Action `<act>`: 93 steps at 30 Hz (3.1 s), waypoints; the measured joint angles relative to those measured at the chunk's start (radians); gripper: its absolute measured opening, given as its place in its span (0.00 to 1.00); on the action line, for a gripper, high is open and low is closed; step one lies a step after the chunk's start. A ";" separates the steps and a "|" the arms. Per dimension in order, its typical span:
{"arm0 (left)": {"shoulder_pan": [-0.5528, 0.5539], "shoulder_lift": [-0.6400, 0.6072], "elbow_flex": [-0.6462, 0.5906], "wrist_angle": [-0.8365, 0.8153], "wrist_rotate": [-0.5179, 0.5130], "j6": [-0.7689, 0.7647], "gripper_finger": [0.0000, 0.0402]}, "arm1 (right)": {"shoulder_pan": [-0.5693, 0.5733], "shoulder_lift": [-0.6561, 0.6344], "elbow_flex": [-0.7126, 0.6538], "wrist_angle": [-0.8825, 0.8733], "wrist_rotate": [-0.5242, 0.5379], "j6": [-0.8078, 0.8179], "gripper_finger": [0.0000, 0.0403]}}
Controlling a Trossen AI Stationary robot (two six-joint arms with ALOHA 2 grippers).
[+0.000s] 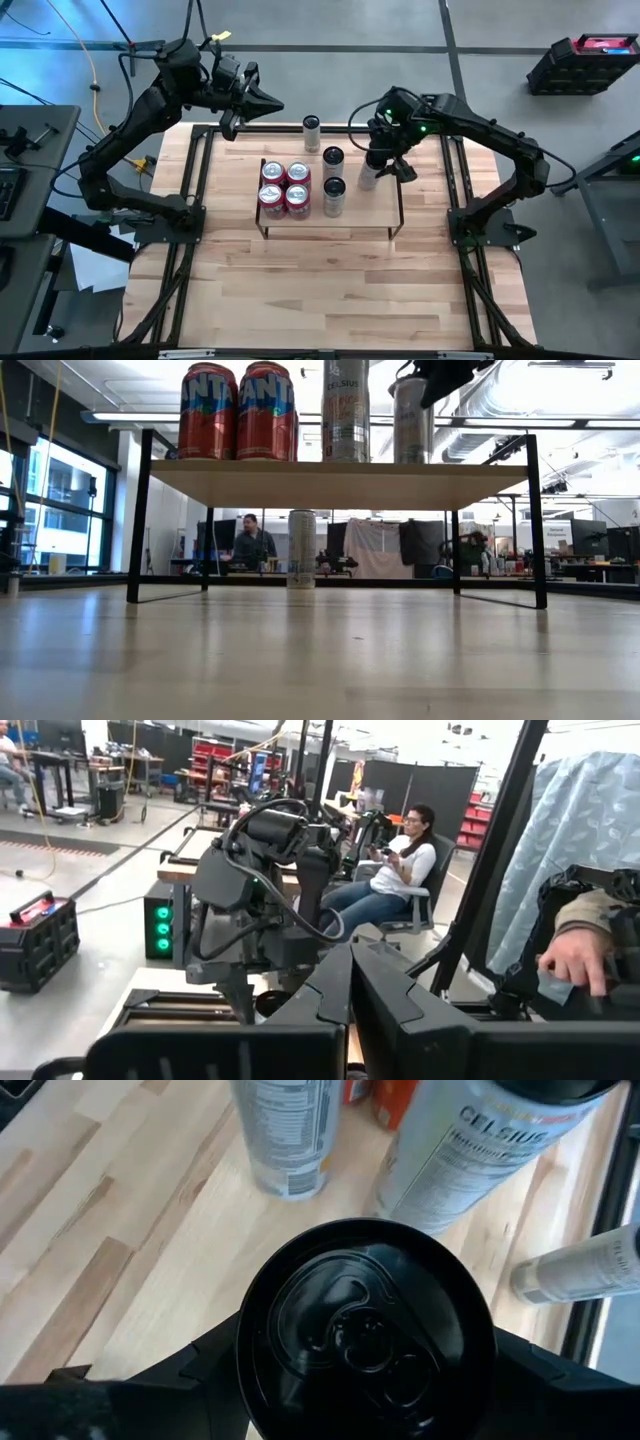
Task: Place canned beverage on shelf
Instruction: Put the white yellow soda can on the shelf
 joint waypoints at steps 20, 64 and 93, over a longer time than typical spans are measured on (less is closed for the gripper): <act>0.000 0.006 0.000 0.000 -0.003 -0.004 0.00 | 0.013 0.000 0.000 0.014 0.015 0.032 0.64; -0.003 0.005 0.000 0.057 -0.051 -0.017 0.00 | 0.021 -0.044 0.000 -0.035 0.199 0.149 0.73; -0.021 0.058 0.001 0.058 -0.048 -0.008 0.00 | 0.031 -0.066 0.044 -0.062 0.487 0.225 0.73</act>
